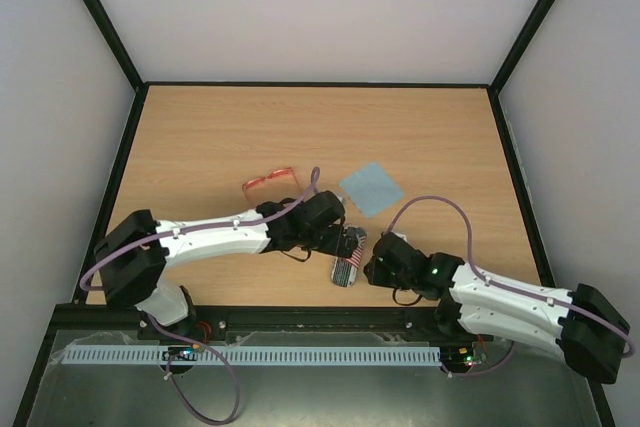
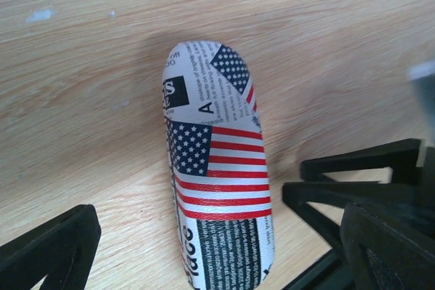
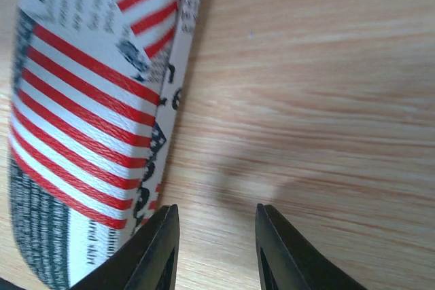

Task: Organize the sunglasses
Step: Pick up the sunglasses case from the center of the board.

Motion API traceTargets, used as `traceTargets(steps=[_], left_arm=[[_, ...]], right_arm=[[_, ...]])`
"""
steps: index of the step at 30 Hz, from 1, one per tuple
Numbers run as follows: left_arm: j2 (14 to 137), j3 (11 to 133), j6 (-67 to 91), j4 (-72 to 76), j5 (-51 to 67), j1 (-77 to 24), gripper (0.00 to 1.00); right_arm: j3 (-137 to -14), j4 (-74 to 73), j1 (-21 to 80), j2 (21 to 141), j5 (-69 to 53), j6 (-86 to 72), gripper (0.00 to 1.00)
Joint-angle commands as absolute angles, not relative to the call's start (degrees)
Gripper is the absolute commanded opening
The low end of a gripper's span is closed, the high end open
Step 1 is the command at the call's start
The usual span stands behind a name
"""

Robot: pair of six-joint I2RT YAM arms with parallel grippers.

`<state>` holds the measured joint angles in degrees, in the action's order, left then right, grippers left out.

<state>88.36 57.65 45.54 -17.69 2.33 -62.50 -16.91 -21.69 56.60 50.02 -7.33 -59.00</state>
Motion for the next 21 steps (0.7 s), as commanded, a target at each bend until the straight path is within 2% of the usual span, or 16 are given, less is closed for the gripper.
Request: traceTargets(steps=[1, 9, 16, 21], left_arm=[[90.85, 60.99, 44.01, -24.19, -1.17, -64.23, 0.99], [93.66, 62.69, 45.35, -25.80, -2.29, -66.07, 0.99], [99.29, 68.06, 46.57, -30.77, -5.95, -69.29, 0.99], [102.94, 71.36, 46.50, -34.20, -7.93, -69.71, 0.99]], right_arm=[[-18.71, -26.14, 55.07, 44.40, -1.83, -59.31, 0.33], [-16.05, -25.54, 52.55, 42.79, -3.11, -58.40, 0.29], [-21.66, -30.40, 43.60, 39.07, -1.59, -53.59, 0.33], [-23.87, -28.26, 42.80, 39.73, -2.17, -54.82, 0.33]])
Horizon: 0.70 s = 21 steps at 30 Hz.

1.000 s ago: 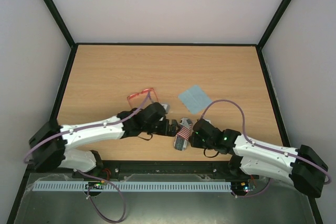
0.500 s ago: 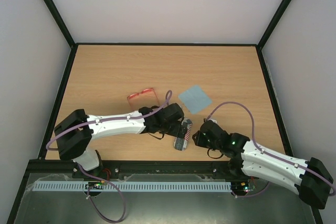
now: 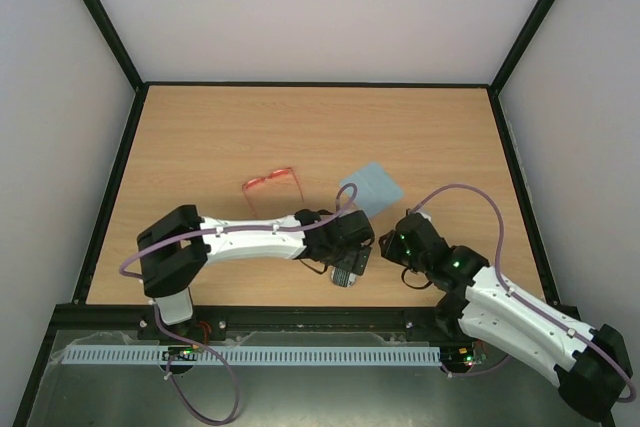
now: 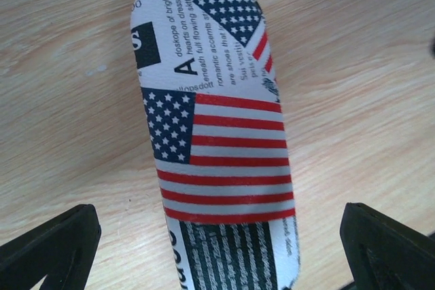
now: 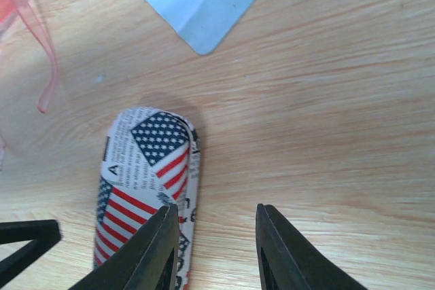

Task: Organize the sunglasses
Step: Pick up the sunglasses case from the center of the board.

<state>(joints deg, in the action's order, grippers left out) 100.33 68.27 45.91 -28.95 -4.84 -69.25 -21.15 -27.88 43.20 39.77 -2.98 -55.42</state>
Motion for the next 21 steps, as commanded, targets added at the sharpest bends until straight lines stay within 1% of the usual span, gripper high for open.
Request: traceTargets(steps=[1, 9, 14, 21], left_arm=[[103.59, 71.97, 46.49, -35.18, -8.37, -69.92, 0.99], [109.23, 78.03, 46.28, -39.14, -10.79, -70.88, 0.99], [110.62, 79.76, 46.27, -39.76, -11.10, -71.01, 0.99], [111.62, 80.16, 46.66, -40.80, -12.03, -71.06, 0.90]], right_arm=[[-24.34, -28.17, 42.80, 39.73, -1.93, -54.84, 0.33], [-25.16, -29.18, 42.71, 38.32, -1.57, -54.54, 0.33], [-25.08, -29.93, 42.63, 37.07, -1.50, -54.54, 0.33], [-25.33, -30.94, 42.54, 35.83, -1.21, -54.33, 0.33]])
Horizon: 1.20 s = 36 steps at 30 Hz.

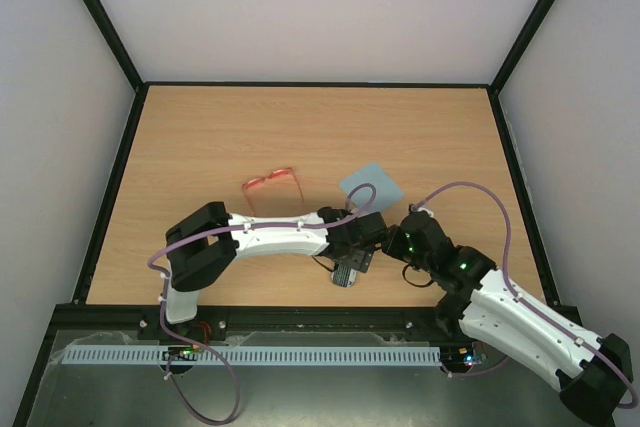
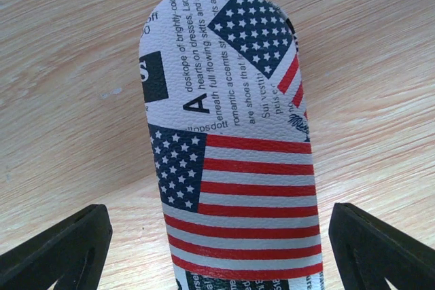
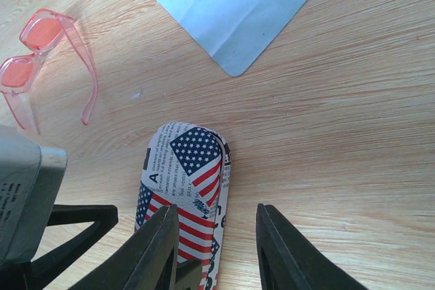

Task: Organize the sunglasses
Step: Pick up the sunglasses case from the center of the board.

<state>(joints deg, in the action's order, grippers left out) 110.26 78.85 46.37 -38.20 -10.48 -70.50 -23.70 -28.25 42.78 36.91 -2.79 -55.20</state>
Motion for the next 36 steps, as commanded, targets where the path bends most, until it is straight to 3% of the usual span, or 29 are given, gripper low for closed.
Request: traceTargets(steps=[1, 17, 32, 36], left_arm=[[111.62, 80.10, 46.67, -40.74, -12.00, -71.01, 0.89], [113.68, 82.13, 47.24, -42.03, -12.95, -71.43, 0.91], [114.45, 82.12, 47.64, -42.10, -13.10, -71.48, 0.78], [114.77, 82.28, 47.64, -42.01, -13.07, -71.50, 0.78]], right_arm=[[-25.35, -31.08, 42.54, 35.70, -1.15, -54.23, 0.33], [-24.79, -31.94, 42.54, 33.70, -1.58, -53.97, 0.33], [-24.09, -32.78, 42.54, 31.61, -2.02, -53.97, 0.33], [-23.99, -32.86, 42.53, 31.36, -2.09, -53.88, 0.33]])
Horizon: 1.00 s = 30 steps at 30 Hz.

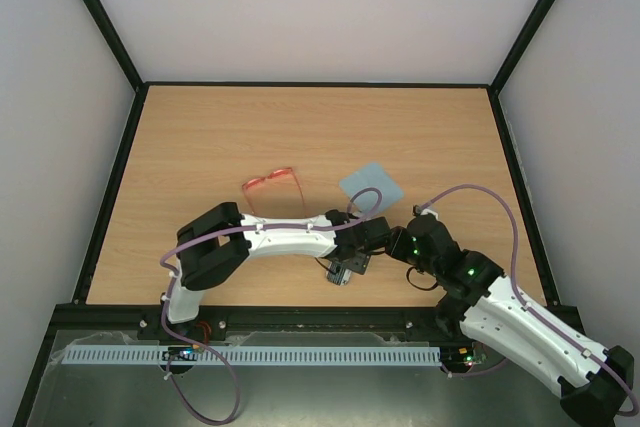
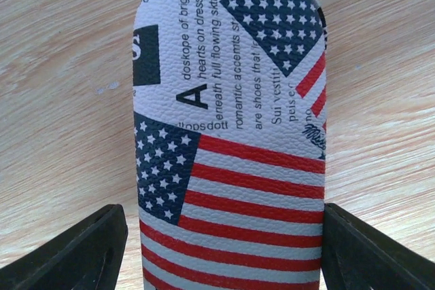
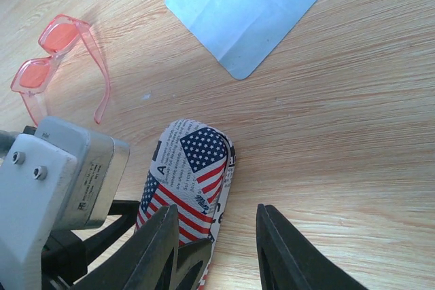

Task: Organize the sunglasses
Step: Pick up the sunglasses case from the center of the board.

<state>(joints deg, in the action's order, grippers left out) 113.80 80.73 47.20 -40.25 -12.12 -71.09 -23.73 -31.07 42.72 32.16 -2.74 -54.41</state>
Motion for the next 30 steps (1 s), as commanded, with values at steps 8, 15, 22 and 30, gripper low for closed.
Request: traceTargets(steps=[8, 15, 22, 30], left_arm=[[114.63, 82.21, 47.61, -42.27, -13.19, -71.48, 0.66], [109.57, 79.63, 48.39, -41.32, -14.04, -70.76, 0.58], [95.09, 68.05, 48.48, -33.65, -8.59, -65.57, 0.55], [80.63, 57.99, 47.38, -25.11, -1.03, -59.17, 0.55]], right_arm=[[-23.46, -32.64, 42.54, 31.09, -2.28, -53.80, 0.33], [-23.43, -31.82, 42.54, 32.14, -3.00, -53.57, 0.33], [-23.17, -26.66, 42.54, 35.25, -6.98, -53.36, 0.33], [-23.25, -16.22, 42.53, 39.95, -16.05, -52.57, 0.33]])
